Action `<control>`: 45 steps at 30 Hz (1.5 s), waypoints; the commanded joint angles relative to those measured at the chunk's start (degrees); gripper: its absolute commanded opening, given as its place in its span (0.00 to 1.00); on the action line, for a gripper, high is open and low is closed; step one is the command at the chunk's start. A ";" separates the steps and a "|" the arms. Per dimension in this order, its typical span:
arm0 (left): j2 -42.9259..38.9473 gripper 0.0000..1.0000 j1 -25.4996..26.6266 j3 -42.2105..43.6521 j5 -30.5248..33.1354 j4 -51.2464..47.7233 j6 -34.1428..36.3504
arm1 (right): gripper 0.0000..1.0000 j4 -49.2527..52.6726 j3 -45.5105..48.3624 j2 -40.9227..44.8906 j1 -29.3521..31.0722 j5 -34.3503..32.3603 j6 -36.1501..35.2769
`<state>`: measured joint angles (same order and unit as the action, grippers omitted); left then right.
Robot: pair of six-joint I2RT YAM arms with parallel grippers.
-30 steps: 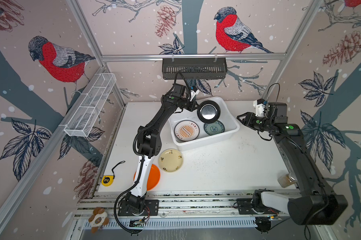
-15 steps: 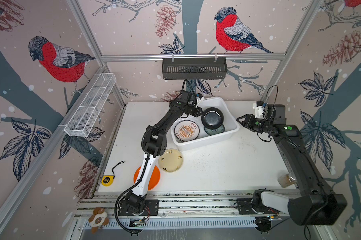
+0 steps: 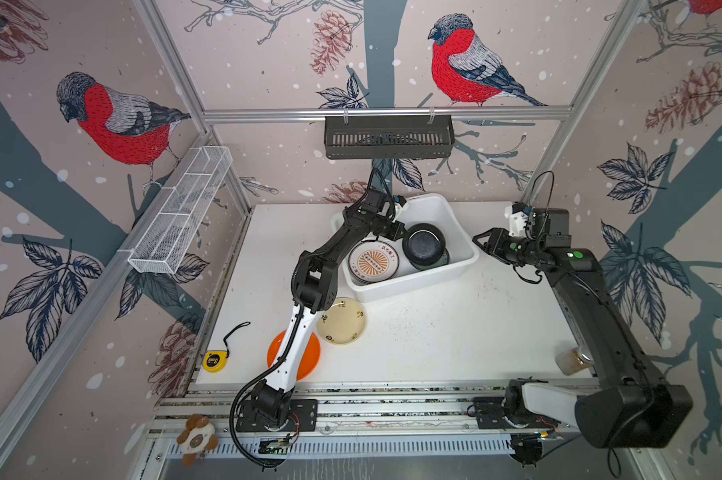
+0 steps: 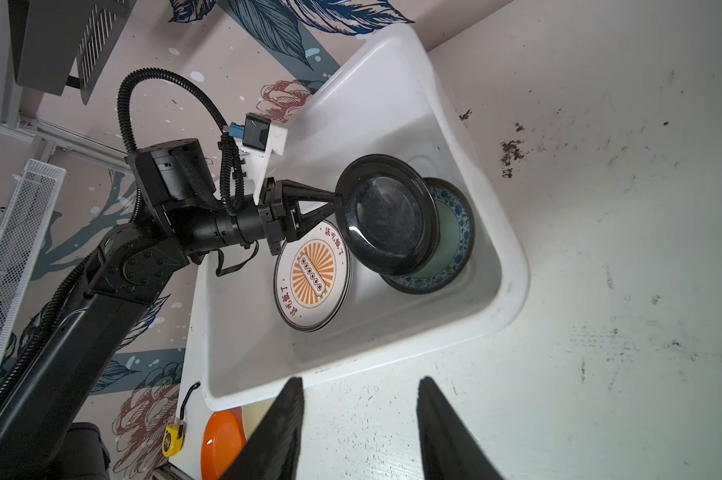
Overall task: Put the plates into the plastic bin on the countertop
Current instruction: 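Lower the black plate onto the blue floral plate in the bin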
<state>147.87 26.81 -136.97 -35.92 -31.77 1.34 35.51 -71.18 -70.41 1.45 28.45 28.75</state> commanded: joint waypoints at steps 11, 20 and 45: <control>2.15 0.00 0.79 -1.58 -1.43 3.47 -0.26 | 0.46 -0.46 -0.15 -1.07 -0.03 -0.78 0.77; 2.60 0.00 0.93 -1.29 -0.83 3.03 0.68 | 0.46 -1.20 -0.07 -1.13 0.08 -0.75 0.80; 3.45 0.13 0.96 -1.37 -0.85 2.94 0.42 | 0.46 -2.00 1.00 -2.71 0.31 -0.52 0.79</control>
<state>150.95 27.64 -138.04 -35.97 -30.24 1.50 35.00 -70.15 -72.51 1.74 28.10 29.78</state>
